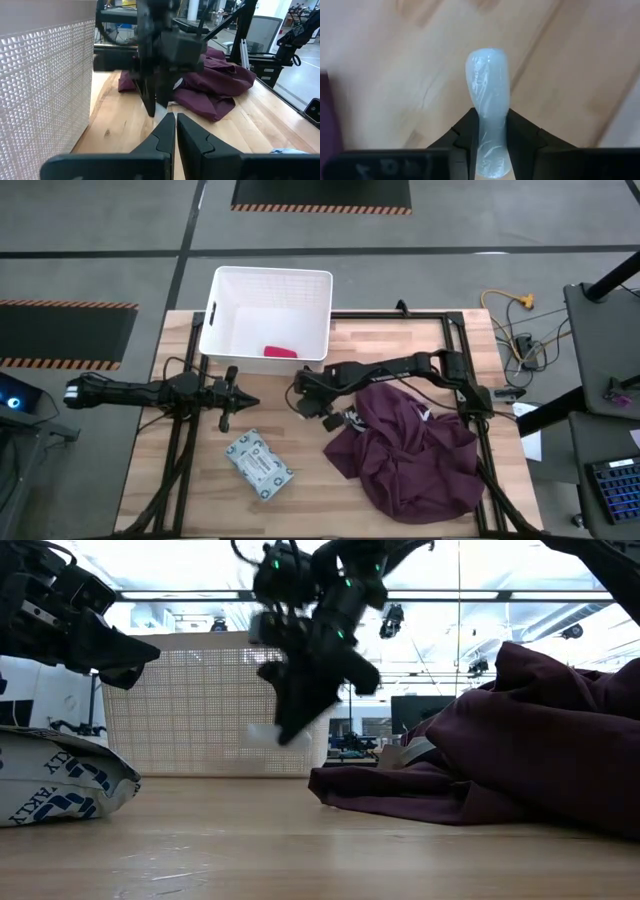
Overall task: Pick & place medical supplies in basket/bin
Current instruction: Put the rolled gauze into the white bin
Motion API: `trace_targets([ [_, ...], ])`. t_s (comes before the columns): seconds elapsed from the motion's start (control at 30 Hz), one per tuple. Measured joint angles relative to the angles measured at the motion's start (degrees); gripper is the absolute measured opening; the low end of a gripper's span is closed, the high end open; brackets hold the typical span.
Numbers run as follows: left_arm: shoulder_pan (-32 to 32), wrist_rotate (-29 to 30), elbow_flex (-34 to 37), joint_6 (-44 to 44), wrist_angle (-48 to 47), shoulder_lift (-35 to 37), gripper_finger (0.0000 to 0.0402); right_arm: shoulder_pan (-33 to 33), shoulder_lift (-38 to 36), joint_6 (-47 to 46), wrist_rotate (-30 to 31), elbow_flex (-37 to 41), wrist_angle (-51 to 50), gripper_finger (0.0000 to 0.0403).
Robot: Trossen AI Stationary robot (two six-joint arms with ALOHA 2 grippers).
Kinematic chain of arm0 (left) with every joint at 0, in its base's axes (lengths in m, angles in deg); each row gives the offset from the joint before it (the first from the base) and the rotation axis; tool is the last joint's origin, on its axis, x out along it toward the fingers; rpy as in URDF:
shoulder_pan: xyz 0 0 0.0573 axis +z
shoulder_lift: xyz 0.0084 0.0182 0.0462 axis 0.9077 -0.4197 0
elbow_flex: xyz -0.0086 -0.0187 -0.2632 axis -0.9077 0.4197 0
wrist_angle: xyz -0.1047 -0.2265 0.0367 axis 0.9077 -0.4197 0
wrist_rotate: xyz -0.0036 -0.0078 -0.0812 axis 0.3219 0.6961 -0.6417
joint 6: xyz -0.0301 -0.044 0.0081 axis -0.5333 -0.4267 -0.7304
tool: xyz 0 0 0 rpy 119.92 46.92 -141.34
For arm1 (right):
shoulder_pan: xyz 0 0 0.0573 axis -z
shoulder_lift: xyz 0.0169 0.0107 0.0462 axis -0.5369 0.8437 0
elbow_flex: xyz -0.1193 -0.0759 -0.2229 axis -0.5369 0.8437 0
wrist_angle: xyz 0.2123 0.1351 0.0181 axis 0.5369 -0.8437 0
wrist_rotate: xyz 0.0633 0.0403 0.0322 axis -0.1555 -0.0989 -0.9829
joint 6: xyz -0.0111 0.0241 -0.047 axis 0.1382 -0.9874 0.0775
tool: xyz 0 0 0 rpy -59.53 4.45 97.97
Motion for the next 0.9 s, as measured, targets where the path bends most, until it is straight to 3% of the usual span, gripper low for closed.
trace_targets([
  [0.53, -0.01, 0.02, 0.00, 0.00, -0.02, 0.01, 0.0000, 0.65, -0.13, 5.82, 1.46, -26.23, -2.12, 0.0072],
  [0.67, -0.02, 0.02, 0.00, 0.00, -0.01, 0.00, 0.0000, 0.92, -0.13, 10.24, 6.74, -30.65, -2.10, 0.0076],
  [0.9, -0.01, 0.02, 0.00, 0.00, 0.00, 0.00, 0.0000, 3.19, -0.15, 10.61, 22.92, -31.90, -2.21, 0.0075],
])
